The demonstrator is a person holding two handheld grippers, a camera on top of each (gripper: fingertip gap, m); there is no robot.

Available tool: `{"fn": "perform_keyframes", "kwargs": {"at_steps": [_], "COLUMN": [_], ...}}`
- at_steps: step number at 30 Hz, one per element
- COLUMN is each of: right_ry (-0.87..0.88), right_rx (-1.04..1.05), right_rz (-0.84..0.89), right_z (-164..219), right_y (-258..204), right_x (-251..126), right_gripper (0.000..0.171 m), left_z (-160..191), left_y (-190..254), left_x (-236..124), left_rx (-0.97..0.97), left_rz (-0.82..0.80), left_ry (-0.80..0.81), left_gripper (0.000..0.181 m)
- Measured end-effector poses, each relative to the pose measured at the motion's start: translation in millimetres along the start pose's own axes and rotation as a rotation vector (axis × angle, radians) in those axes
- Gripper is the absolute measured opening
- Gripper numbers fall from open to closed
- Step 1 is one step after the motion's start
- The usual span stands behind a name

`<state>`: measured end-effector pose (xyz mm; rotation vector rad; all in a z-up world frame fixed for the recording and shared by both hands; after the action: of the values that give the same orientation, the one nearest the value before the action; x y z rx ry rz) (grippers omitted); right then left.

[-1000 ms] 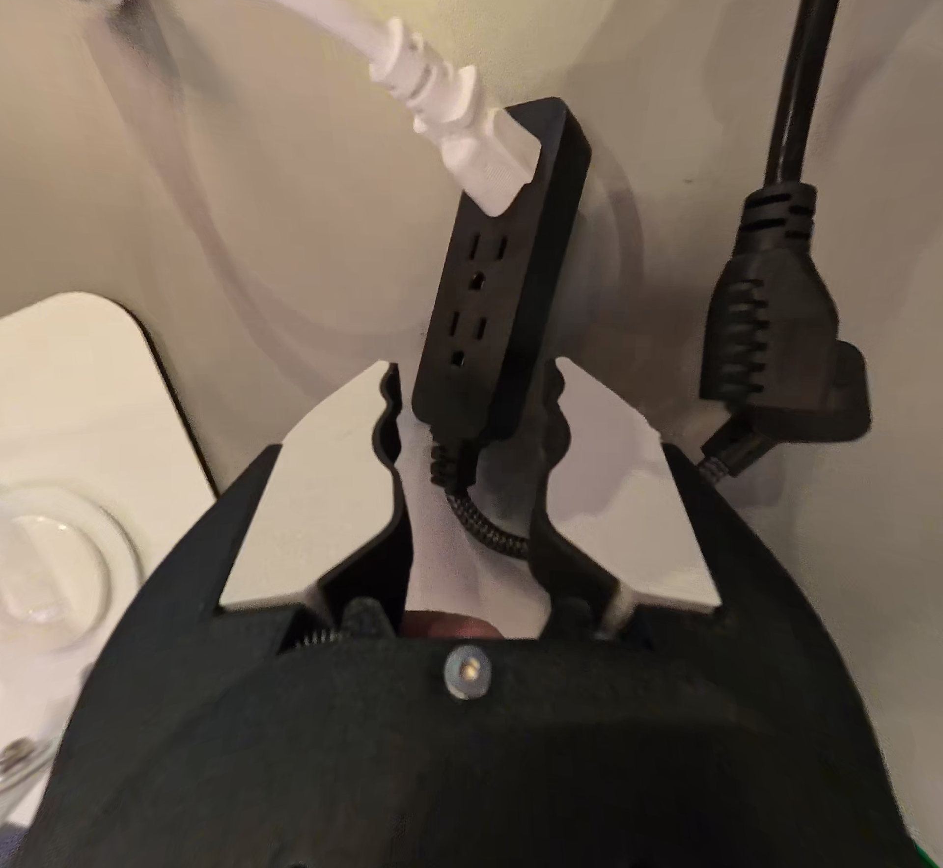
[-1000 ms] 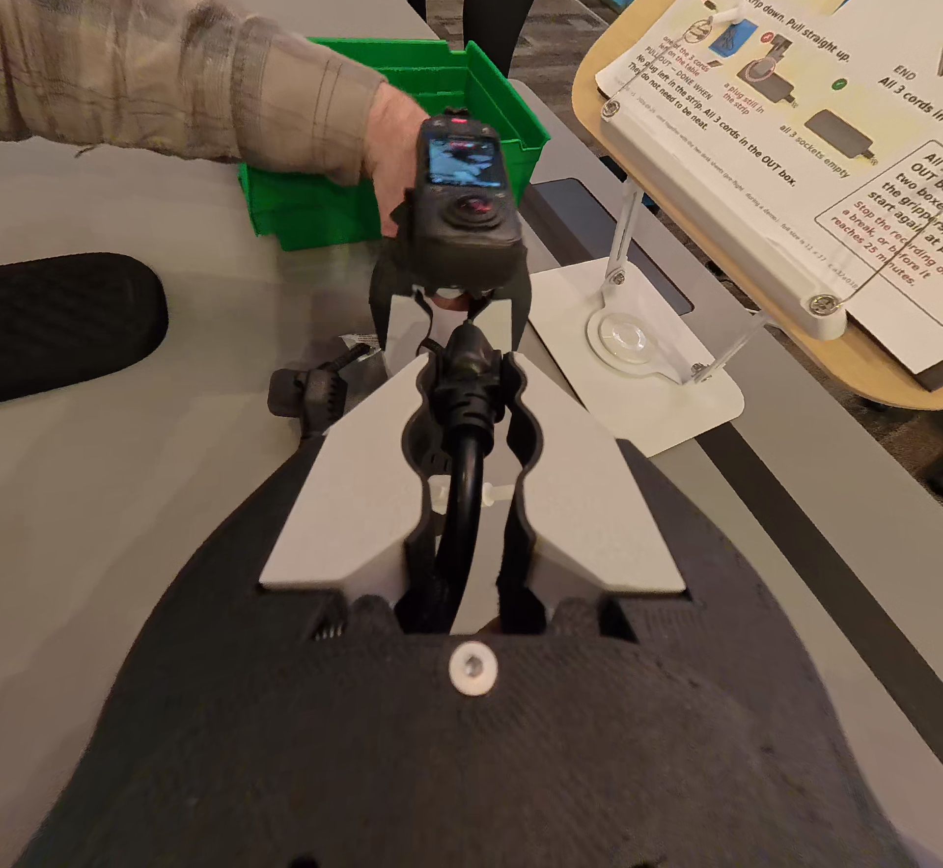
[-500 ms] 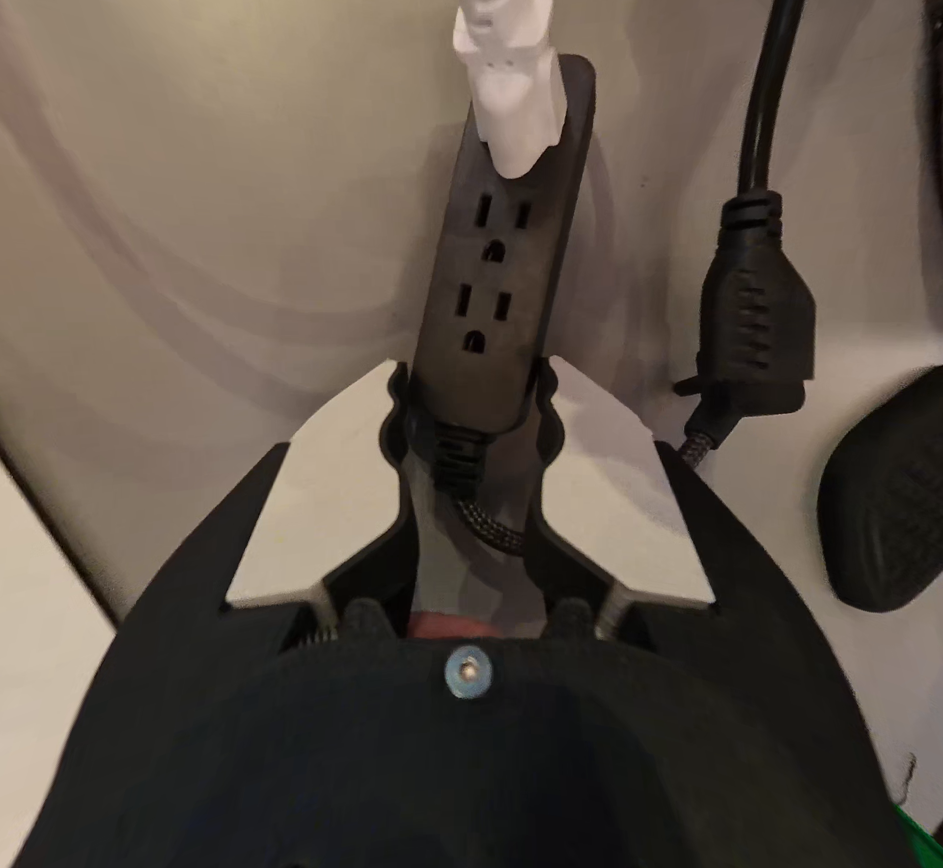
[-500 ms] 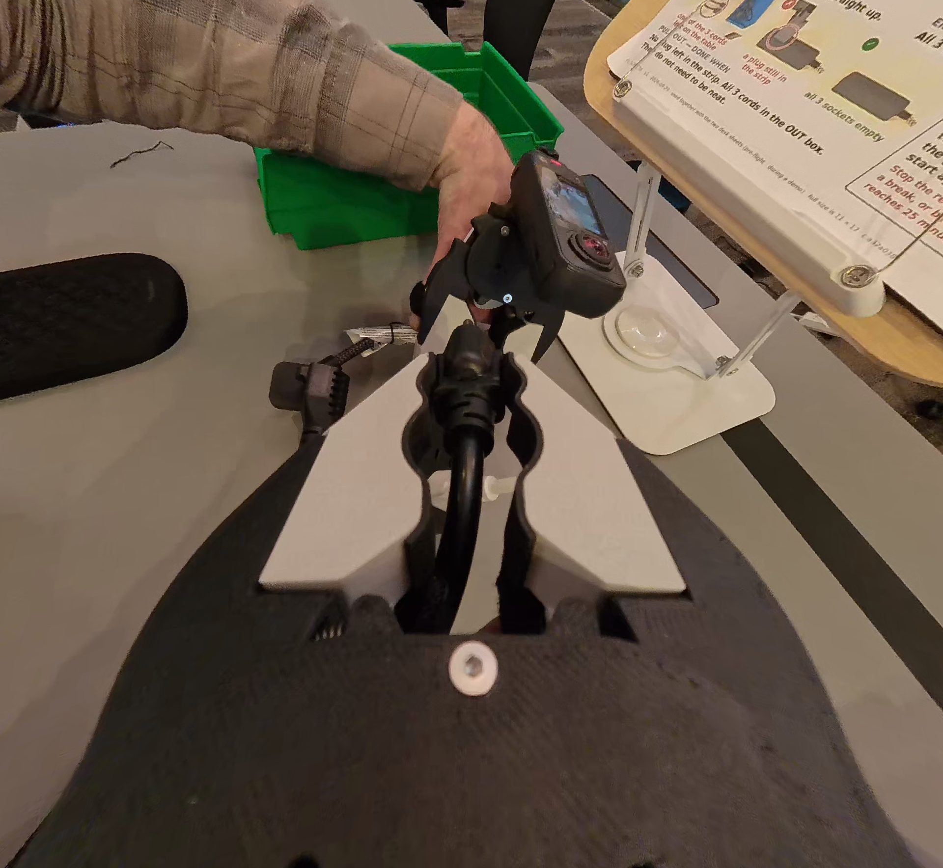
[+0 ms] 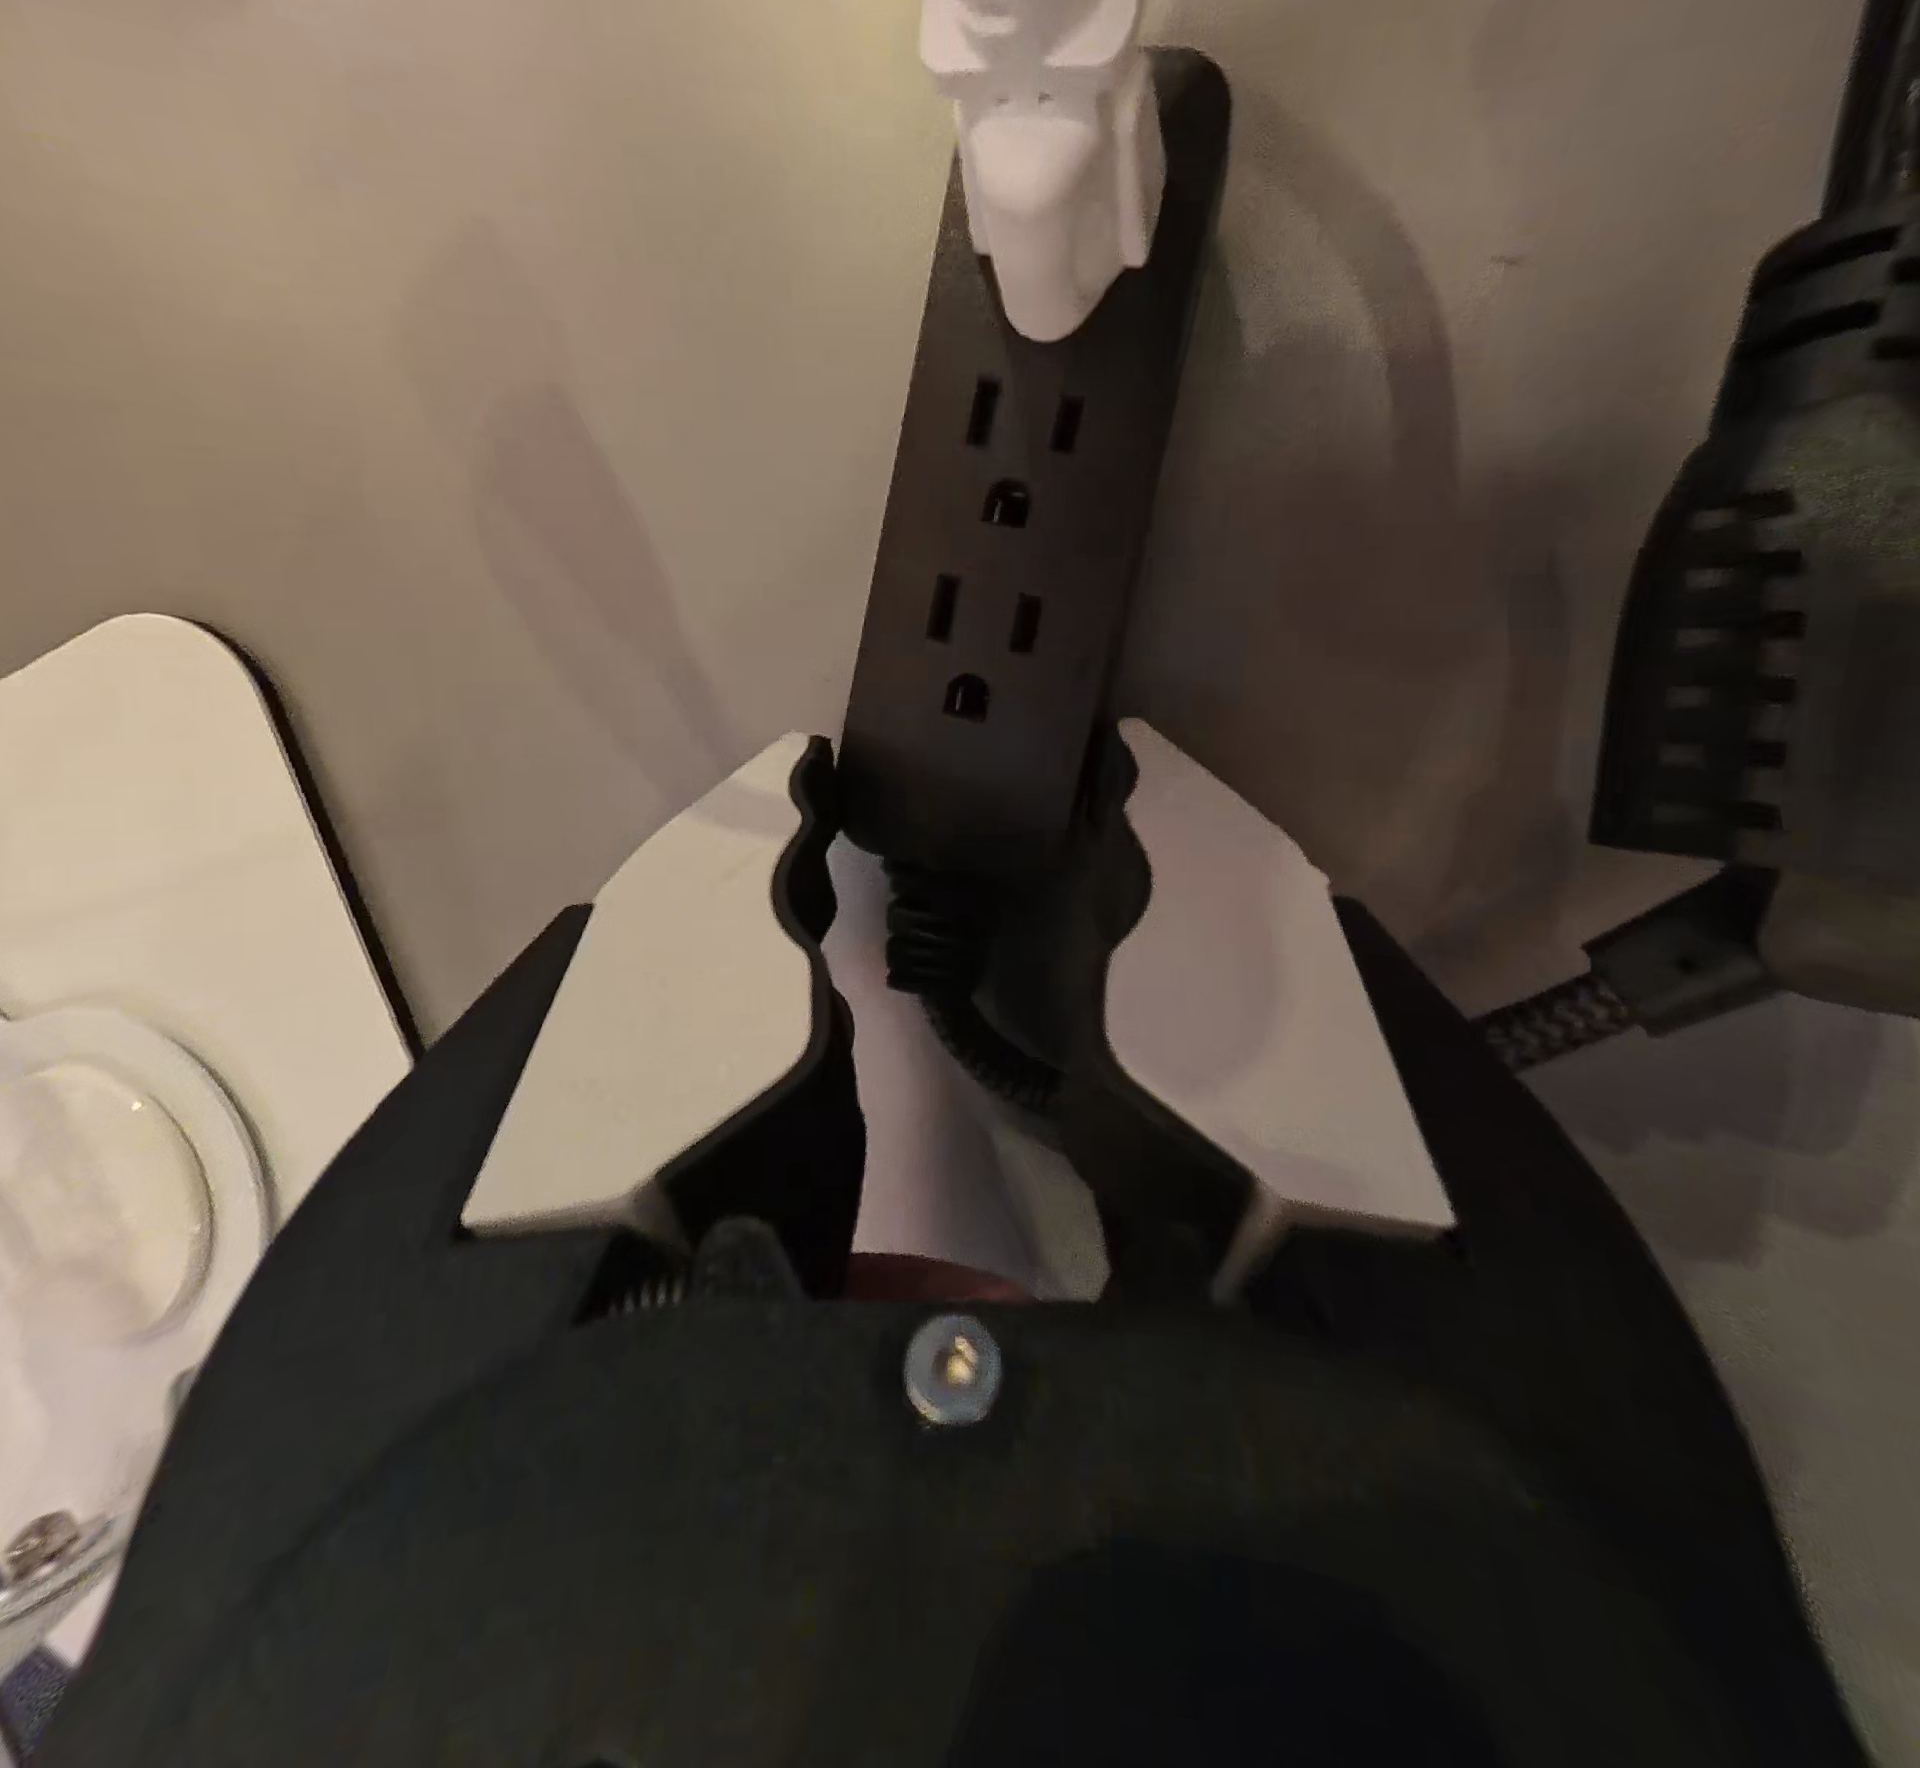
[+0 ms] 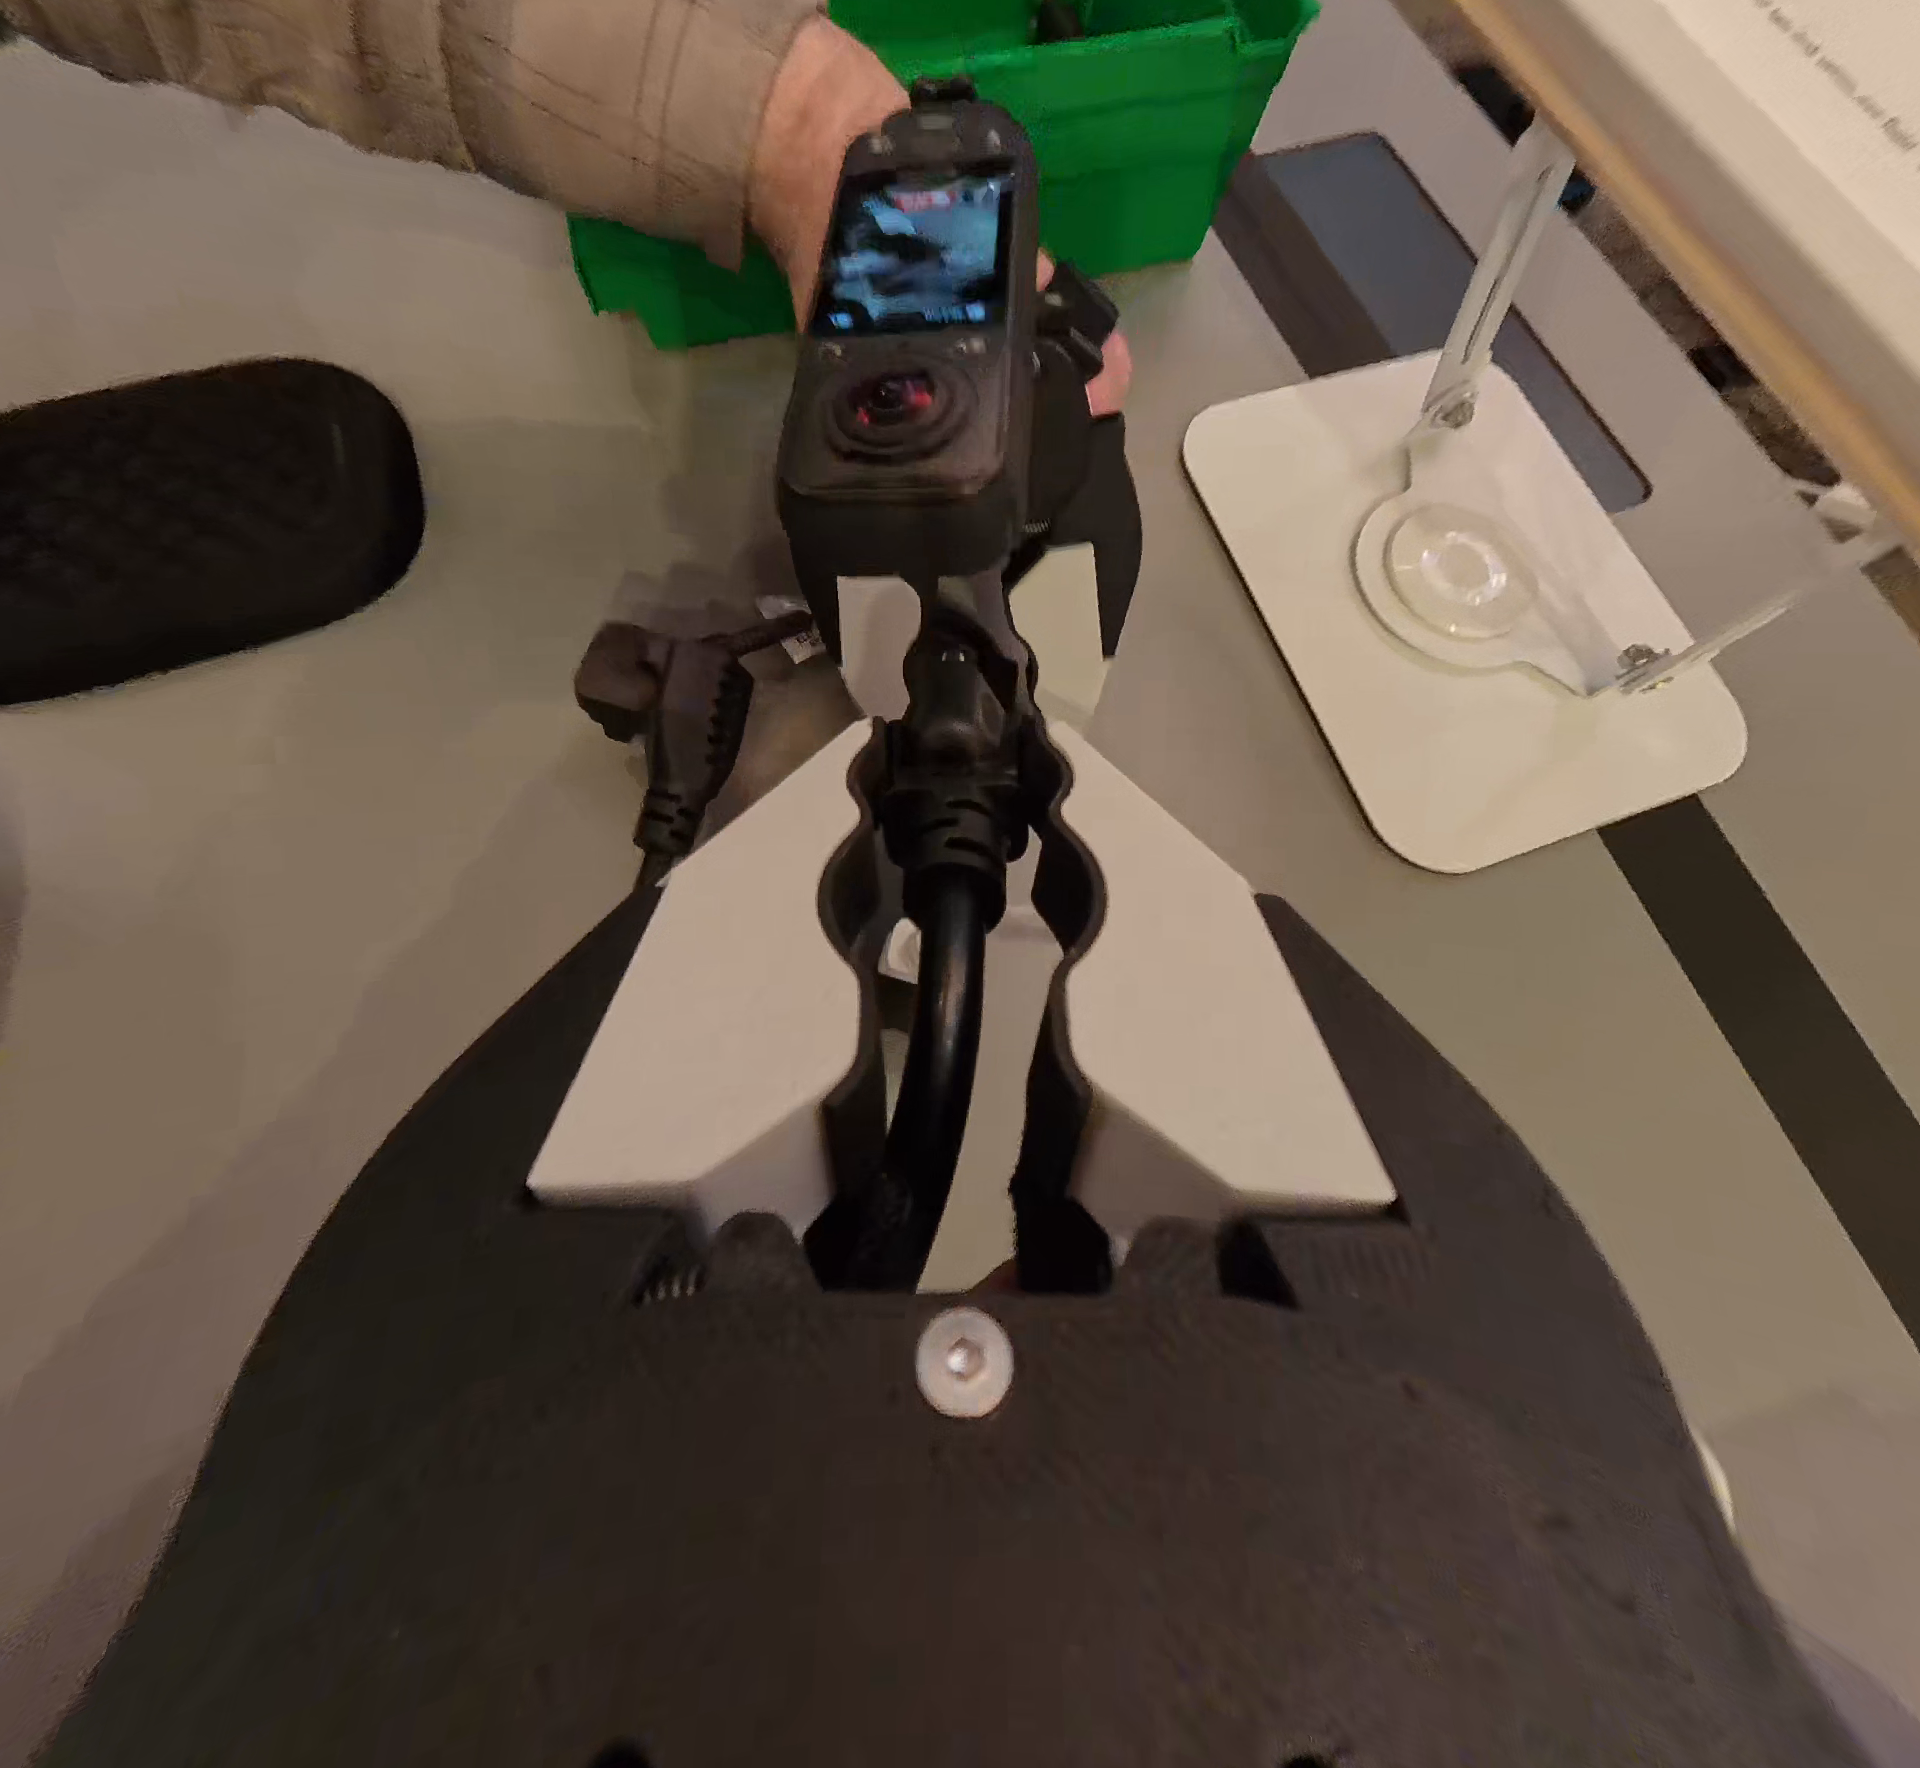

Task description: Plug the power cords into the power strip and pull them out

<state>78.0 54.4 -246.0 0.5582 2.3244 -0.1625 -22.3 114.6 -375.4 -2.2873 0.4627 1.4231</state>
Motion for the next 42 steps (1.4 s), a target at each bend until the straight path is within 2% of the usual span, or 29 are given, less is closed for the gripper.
{"fn": "perform_keyframes", "kwargs": {"at_steps": [9,13,20,30,36,39,42], "right_ry": [-0.225,-0.333,-0.405,-0.447,-0.45,-0.495,-0.591], "right_rx": [0.007,-0.04,-0.082,-0.091,-0.135,-0.119,-0.066], "right_rz": [-0.041,0.006,0.068,0.017,0.028,-0.034,-0.11], "right_z": [0.4,-0.5,3.2,10.7,-11.7,-20.4,-10.0], "right_y": [7.7,9.8,1.6,-0.3,3.1,6.5,13.1], "right_x": [16.7,28.3,45.3,51.6,42.6,45.3,56.2], "right_gripper": [0.022,0.023,0.023,0.023,0.023,0.023,0.023], "left_z": [-1.6,-0.6,-0.4,-0.4,-0.8,-0.8,-0.7], "left_y": [1.7,1.8,1.7,1.5,0.9,0.8,0.8], "left_x": [1.6,1.8,1.9,2.1,2.3,2.3,2.3], "left_rx": [-0.082,-0.085,-0.066,-0.061,-0.056,-0.057,-0.058], "left_rz": [-0.025,-0.024,-0.023,-0.018,-0.01,-0.009,-0.008], "left_ry": [0.024,0.044,0.05,0.052,0.049,0.048,0.05], "left_gripper": [0.047,0.047,0.047,0.047,0.047,0.047,0.047]}}
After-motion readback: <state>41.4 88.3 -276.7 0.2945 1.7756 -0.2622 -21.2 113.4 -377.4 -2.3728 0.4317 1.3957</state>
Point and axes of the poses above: each gripper's, where its closed fingertips meet, x out along the fingers, z out of its underside, y = z × x across the jaws, the point moved 6 cm from there along -x, back along the fingers, and after that the axes turned 5 degrees about -y, right-handed, at the moved point
